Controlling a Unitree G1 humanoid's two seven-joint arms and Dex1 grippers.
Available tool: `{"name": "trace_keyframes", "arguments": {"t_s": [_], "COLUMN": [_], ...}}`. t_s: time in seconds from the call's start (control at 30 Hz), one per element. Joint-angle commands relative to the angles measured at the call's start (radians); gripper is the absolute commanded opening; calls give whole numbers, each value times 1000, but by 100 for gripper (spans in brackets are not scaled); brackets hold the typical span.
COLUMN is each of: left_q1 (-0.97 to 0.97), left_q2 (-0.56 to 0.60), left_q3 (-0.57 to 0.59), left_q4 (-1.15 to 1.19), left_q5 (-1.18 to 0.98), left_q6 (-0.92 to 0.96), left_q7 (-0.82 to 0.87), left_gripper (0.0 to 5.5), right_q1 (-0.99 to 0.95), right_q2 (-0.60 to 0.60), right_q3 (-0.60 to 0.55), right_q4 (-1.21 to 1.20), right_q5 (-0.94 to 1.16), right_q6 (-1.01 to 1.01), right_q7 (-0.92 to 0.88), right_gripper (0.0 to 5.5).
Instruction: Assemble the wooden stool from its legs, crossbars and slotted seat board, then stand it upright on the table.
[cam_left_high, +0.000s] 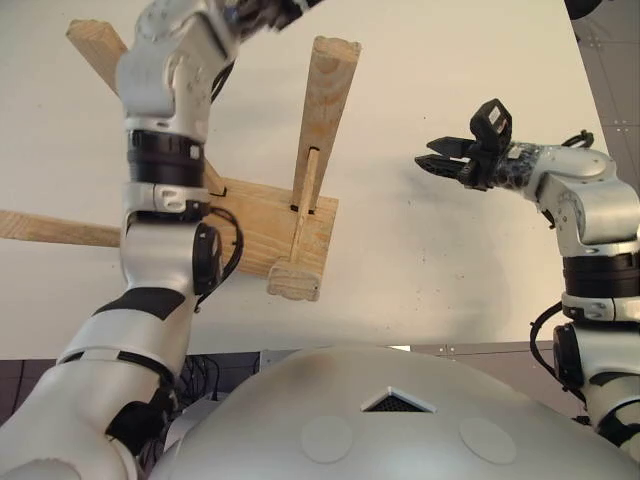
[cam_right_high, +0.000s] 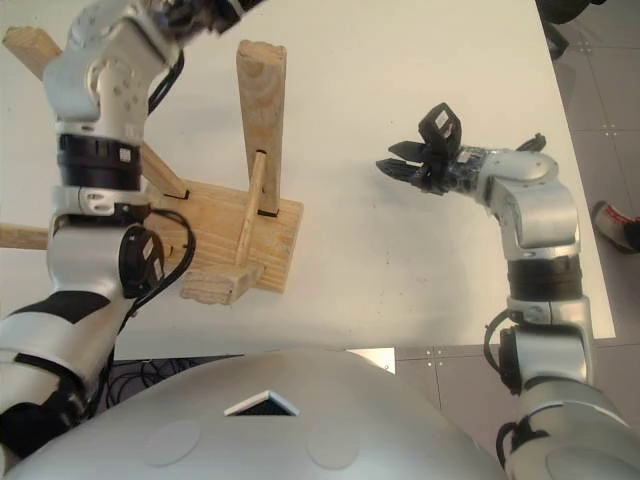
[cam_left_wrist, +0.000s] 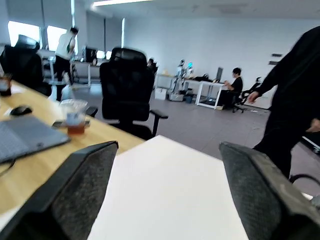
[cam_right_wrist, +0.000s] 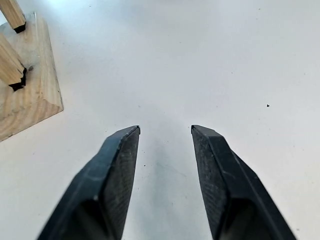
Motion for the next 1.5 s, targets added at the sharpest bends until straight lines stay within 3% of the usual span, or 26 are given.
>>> {"name": "trace_keyframes", "arguments": {"t_s": [0.03, 0.13, 0.3, 0.43, 0.57, 0.67, 0.8, 0.93, 1.07, 1.2, 1.37, 1.5], "left_q1": [-388, -553, -613, -505, -336, -90, 214, 391, 292, 81, 128, 224], "left_q2": [-74, 11, 332, 605, 791, 875, 875, 837, 748, 659, 463, 413], "left_q3": [11, 29, 110, 134, 133, 60, -76, -194, -91, -10, -55, -111], "left_q4": [237, 324, 233, 280, 526, 664, 732, 693, 698, 651, 457, 378], "left_q5": [41, 83, 85, 132, 204, 269, 406, 490, 410, 308, 259, 302], "left_q6": [-167, -212, -93, -24, -45, -108, -232, -358, -279, -95, 65, 54], "left_q7": [25, 42, -13, -92, -148, -420, -578, -725, -588, -598, -601, -522], "left_gripper": [372, 372, 372, 372, 372, 372, 372, 372, 372, 372, 372, 372], "right_q1": [-48, -56, 10, 65, 118, 127, 80, 114, 103, 104, -19, -85], "right_q2": [17, 45, 80, 119, 128, 131, 145, 93, 117, 155, 333, 284], "right_q3": [-20, -7, -8, -12, 8, 43, 129, 198, 204, 190, 127, 71], "right_q4": [-13, -23, -58, -98, -142, -148, -36, -94, -73, -65, 68, 153], "right_q5": [10, 5, 2, 18, 40, 40, -61, -54, -68, -49, -15, -34], "right_q6": [8, -5, -54, -129, -136, -143, -137, -123, -122, -125, -189, -200], "right_q7": [-53, -90, -151, -182, -161, -148, -209, -122, -145, -159, -280, -303], "right_gripper": [252, 309, 322, 322, 322, 322, 322, 322, 322, 322, 322, 322]}}
